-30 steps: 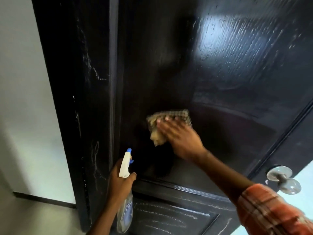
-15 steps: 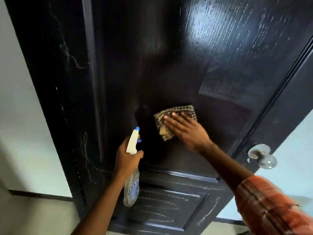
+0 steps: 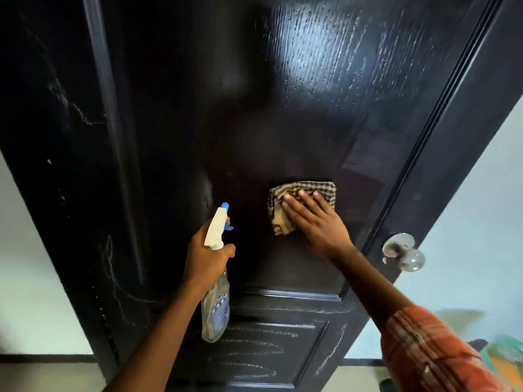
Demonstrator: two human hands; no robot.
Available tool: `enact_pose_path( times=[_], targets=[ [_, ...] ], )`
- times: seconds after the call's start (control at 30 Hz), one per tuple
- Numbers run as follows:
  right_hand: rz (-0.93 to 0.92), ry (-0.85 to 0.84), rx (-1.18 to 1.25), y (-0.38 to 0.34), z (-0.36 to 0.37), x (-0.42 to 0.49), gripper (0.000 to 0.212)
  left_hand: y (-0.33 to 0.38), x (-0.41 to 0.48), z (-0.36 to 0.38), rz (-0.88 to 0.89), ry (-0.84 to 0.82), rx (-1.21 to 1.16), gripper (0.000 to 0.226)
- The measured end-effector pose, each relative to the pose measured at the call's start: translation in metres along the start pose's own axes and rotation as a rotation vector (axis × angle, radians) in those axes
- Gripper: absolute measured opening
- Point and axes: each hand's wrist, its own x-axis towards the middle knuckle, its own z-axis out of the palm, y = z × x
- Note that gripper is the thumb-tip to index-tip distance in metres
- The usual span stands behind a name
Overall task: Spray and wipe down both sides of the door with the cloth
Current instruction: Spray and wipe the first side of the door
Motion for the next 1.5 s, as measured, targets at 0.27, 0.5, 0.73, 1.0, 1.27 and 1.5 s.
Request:
enact_pose_path(
  times=[0.27,0.5,0.73,1.0,1.27,1.5],
  targets=[
    [0.661,0.308,0.198,0.095,-0.055,0.024,0.066,0.0,-0.003,-0.001,-0.007,-0.074,0.028,0.057],
    [0.651,0.223,0.26,-0.018,0.008,0.008,0.08,0.001,-0.004,-0.018,0.011,-0.032,0.018,0.062],
    [0.666,0.319,0.331,-0.068,0.003,0.058,0.072,0.0,-0.001,-0.064,-0.034,0.027,0.015,0.056],
    [0.307,0.402,0.311,-0.131,-0.006,0.161,0.085,0.001,0.035,-0.135,-0.068,0.105,-0.004,0.065],
    [0.163,0.607,0.428,-0.166,-0.093,0.344,0.063,0.061,0.122,-0.23,0.082,-0.019,0.15,0.048],
    [-0.041,0.494,0.005,-0.132,-0.164,0.467,0.061,0.121,0.152,-0.3,0.249,-0.136,0.054,0.051]
  ],
)
